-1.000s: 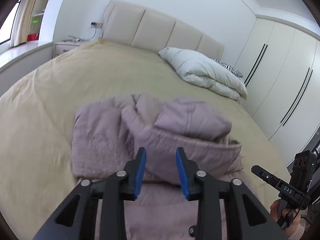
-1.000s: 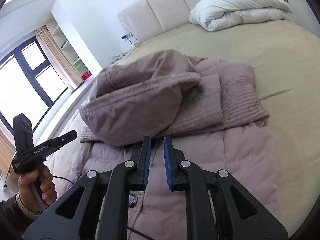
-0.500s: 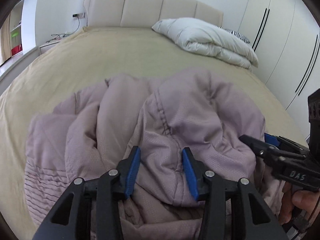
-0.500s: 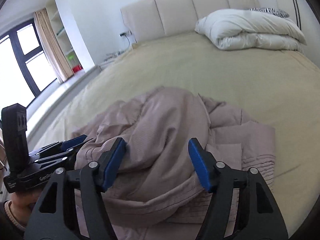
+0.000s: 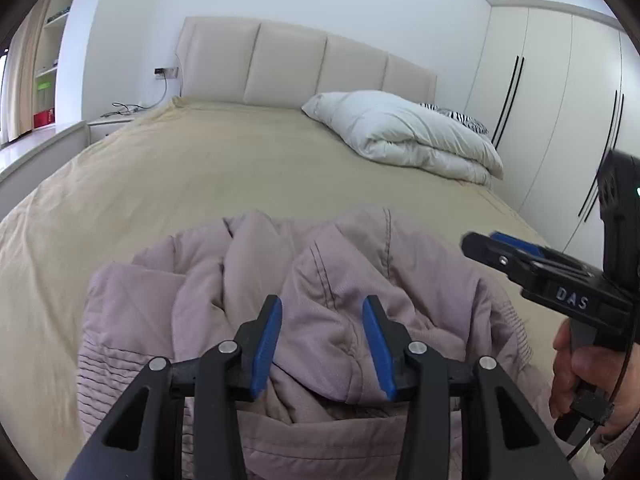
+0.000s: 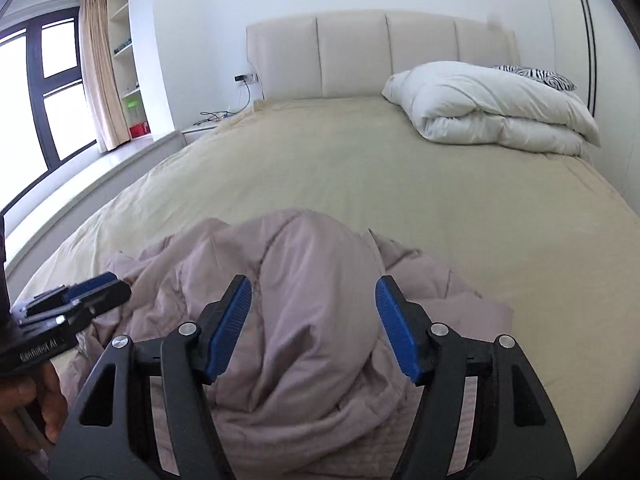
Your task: Fold large clothes
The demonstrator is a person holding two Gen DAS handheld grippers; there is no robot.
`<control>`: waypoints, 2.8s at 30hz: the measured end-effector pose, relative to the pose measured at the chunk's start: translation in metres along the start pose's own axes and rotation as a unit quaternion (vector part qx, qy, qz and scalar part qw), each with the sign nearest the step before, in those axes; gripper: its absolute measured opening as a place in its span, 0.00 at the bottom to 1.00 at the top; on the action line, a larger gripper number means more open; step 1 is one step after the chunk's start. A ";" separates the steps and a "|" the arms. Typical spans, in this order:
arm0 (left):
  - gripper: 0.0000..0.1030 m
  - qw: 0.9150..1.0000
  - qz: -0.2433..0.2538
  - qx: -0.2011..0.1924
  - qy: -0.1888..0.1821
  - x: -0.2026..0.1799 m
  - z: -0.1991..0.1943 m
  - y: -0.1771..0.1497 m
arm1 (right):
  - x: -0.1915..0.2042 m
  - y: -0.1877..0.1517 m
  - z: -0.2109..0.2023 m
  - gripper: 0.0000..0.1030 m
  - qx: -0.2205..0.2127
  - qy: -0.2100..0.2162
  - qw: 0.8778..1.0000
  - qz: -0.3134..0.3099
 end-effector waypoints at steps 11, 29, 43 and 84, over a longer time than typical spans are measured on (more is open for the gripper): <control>0.44 0.999 -0.010 0.045 -0.016 0.003 0.034 -0.034 | 0.004 -0.025 0.084 0.60 0.106 -0.015 0.993 -0.045; 0.43 0.999 -0.035 -0.008 -0.023 0.006 -0.014 -0.039 | 0.013 0.041 0.122 0.60 0.126 -0.019 0.992 -0.017; 0.52 0.998 -0.067 -0.003 -0.001 0.034 -0.150 -0.067 | 0.025 -0.016 -0.005 0.61 0.027 -0.053 0.998 -0.036; 0.60 0.927 -0.212 0.269 -0.154 0.003 -0.290 -0.326 | -0.194 -0.350 -0.336 0.55 0.324 0.075 0.900 0.283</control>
Point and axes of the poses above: each gripper's, at about its wrist camera, not at the fingertips, and z roughly the way its jaws point, x to its left, y to its top, the point moved 2 cm from there along z, roughly the way its jaws point, and after that the axes turned 13 degrees about z, right-handed, at the moved point
